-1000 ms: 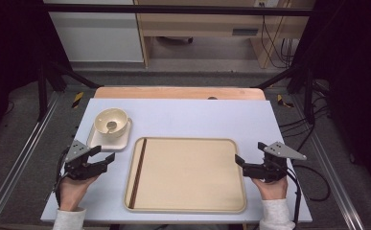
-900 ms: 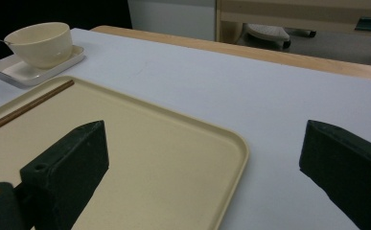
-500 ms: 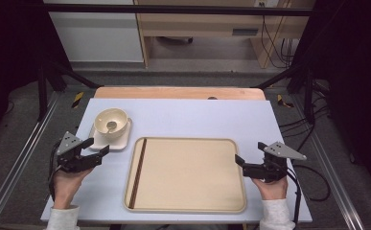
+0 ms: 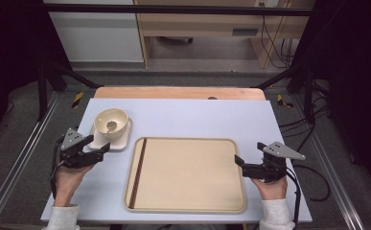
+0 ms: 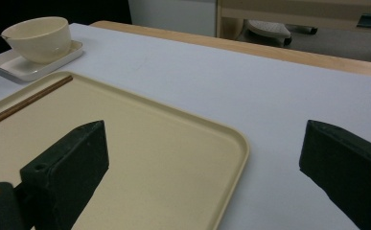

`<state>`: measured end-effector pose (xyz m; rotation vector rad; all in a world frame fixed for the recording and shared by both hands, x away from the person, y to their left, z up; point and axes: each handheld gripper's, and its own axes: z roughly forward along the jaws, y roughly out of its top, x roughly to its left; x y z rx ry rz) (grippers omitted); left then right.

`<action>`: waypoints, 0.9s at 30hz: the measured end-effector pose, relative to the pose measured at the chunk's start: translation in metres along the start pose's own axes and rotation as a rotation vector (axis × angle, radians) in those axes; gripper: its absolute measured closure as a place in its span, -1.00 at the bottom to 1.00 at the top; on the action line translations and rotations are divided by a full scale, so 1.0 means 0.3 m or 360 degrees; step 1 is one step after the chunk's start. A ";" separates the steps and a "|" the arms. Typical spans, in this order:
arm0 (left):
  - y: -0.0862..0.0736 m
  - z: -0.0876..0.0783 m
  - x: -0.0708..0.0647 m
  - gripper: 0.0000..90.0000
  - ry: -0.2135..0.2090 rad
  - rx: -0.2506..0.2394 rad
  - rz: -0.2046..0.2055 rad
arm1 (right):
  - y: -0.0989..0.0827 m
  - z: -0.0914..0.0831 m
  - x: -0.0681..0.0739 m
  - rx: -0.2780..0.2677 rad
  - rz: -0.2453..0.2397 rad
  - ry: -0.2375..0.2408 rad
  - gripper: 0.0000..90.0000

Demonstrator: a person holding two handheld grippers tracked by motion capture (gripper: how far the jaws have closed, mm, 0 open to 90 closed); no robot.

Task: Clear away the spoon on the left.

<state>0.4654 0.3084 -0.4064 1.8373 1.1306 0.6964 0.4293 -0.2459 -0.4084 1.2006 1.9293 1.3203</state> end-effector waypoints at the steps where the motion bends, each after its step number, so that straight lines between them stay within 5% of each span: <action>1: 0.000 0.005 0.002 -0.39 0.0003 0.0002 -0.0002 | 0.000 0.000 0.000 -0.0002 -0.0003 0.0000 -0.92; 27: 0.015 0.095 0.039 -0.43 -0.0029 0.0051 0.0082 | -0.003 0.013 0.003 0.0025 -0.0002 -0.0001 -0.92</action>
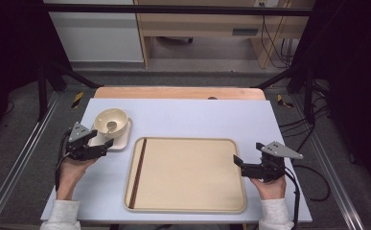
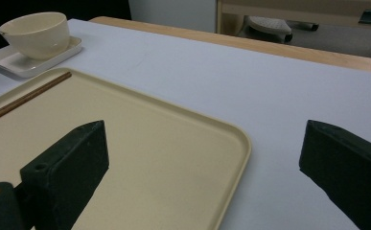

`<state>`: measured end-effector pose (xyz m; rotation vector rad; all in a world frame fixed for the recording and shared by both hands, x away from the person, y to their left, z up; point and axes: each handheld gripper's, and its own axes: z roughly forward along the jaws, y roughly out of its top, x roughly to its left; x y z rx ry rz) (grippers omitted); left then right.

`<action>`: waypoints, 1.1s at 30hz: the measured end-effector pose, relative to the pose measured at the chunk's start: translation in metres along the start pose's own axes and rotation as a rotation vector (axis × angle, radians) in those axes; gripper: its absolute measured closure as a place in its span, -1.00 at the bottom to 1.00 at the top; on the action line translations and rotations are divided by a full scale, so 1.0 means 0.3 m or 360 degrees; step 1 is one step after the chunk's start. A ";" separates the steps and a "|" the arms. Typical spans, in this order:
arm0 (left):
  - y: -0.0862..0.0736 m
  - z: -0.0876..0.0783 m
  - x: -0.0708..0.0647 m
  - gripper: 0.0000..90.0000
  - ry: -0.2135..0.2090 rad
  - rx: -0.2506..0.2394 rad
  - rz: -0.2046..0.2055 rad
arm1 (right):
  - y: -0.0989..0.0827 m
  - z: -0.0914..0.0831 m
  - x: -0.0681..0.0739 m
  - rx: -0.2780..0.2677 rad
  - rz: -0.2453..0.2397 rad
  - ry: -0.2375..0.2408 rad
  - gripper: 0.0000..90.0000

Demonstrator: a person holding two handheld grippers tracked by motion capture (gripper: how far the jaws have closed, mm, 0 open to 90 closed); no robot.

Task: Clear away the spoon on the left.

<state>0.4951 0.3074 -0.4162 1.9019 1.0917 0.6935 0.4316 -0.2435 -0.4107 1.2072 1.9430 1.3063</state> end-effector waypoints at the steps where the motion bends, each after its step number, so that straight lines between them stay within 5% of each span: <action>1: -0.001 0.005 -0.001 -0.40 0.0000 0.0003 -0.0002 | 0.000 0.001 0.000 0.0000 -0.0001 0.0001 -0.92; 16: -0.007 0.036 0.015 0.29 -0.0008 -0.0088 -0.0003 | -0.002 0.009 0.005 0.0009 -0.0015 0.0008 -0.92; 33: -0.008 0.035 0.004 0.72 0.0033 -0.0074 0.0043 | -0.004 0.013 0.009 0.0019 -0.0019 0.0004 -0.92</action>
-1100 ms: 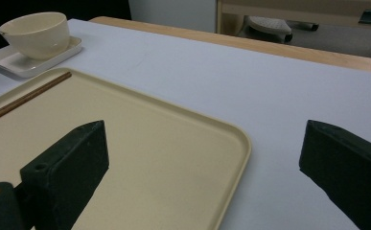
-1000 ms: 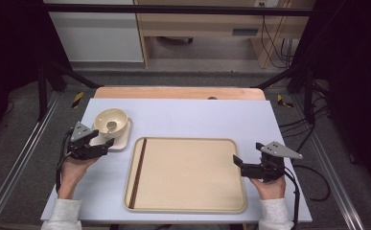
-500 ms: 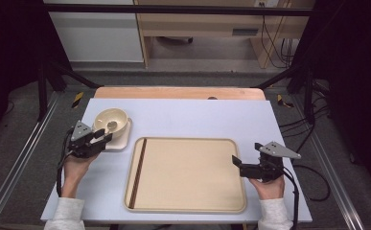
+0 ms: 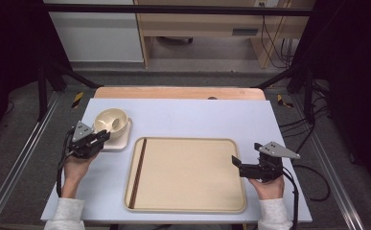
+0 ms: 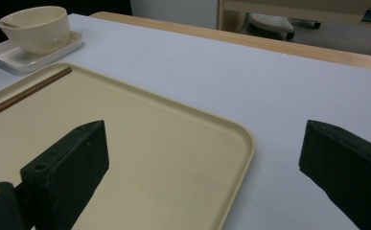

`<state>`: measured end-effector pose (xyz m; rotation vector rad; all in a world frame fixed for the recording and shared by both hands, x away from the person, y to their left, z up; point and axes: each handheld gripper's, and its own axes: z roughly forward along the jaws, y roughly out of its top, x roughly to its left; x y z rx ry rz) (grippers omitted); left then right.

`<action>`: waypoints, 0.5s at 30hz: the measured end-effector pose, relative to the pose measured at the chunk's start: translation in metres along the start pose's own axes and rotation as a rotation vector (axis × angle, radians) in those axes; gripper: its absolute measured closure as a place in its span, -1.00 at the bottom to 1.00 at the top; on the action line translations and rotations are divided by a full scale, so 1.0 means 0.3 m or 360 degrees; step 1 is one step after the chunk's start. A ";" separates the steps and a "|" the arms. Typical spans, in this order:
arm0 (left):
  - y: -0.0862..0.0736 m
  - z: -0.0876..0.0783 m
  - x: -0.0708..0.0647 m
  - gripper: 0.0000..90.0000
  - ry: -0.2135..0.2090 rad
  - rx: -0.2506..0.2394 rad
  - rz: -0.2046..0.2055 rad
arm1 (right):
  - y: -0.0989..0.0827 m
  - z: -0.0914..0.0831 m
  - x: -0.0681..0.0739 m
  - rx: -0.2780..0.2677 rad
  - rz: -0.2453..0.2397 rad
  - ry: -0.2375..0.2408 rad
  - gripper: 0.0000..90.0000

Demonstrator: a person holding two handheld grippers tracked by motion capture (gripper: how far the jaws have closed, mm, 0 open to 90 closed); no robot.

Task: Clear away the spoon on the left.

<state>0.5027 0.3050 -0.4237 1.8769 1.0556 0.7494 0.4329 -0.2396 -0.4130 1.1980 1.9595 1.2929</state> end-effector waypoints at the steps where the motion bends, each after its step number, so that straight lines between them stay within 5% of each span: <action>1: 0.000 0.000 -0.002 0.73 0.0005 0.0001 0.0004 | 0.000 0.000 0.000 -0.0002 0.0001 -0.0001 -0.92; 15: 0.001 -0.011 0.003 0.93 0.0069 0.0005 -0.0014 | 0.000 0.001 -0.001 0.0002 0.0003 -0.0001 -0.92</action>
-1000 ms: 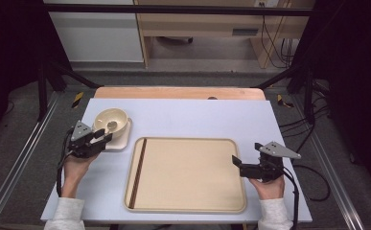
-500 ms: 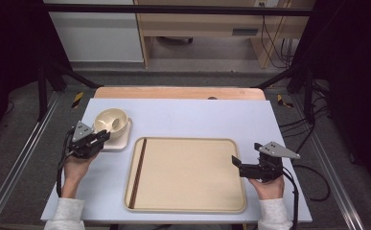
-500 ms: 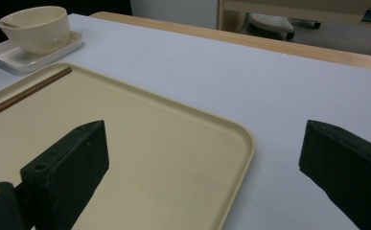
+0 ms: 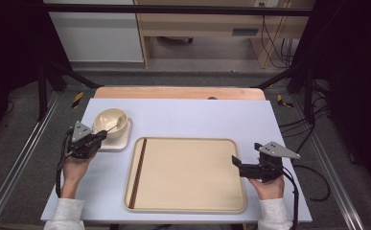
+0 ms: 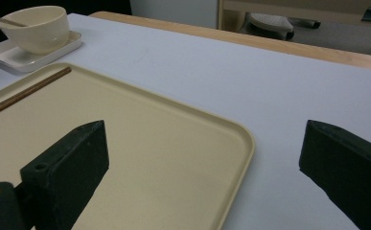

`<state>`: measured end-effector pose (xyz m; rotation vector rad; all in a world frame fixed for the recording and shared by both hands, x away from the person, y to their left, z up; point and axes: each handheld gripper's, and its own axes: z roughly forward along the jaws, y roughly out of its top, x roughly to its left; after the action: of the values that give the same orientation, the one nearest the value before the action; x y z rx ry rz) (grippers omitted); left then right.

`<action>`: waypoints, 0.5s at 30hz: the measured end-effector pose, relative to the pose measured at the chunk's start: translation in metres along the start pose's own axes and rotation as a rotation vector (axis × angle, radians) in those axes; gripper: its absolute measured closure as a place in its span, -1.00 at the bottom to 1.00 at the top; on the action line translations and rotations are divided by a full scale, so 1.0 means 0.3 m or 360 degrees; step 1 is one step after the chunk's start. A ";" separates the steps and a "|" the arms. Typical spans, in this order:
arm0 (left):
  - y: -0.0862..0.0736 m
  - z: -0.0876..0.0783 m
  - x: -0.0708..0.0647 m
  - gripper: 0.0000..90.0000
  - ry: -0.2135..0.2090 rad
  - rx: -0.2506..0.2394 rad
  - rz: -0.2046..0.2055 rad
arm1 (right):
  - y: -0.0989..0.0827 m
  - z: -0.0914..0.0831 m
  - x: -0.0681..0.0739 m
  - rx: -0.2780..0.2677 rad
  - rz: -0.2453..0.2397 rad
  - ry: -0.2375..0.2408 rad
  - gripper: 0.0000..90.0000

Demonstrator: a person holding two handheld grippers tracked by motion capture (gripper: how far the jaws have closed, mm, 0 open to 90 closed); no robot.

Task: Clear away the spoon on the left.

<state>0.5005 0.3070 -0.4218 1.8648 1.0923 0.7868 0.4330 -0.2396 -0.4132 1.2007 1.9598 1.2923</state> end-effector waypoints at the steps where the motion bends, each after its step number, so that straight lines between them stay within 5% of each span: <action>1: 0.000 -0.001 0.000 0.93 0.0006 -0.0001 -0.0002 | 0.000 0.000 0.000 0.0001 0.0000 -0.0001 -0.92; 15: 0.001 -0.012 0.007 0.96 0.0033 -0.0019 -0.0033 | 0.001 -0.003 -0.003 -0.0007 -0.0005 -0.0001 -0.92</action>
<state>0.4986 0.3100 -0.4196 1.8363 1.1156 0.8008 0.4328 -0.2408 -0.4126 1.1951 1.9563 1.2937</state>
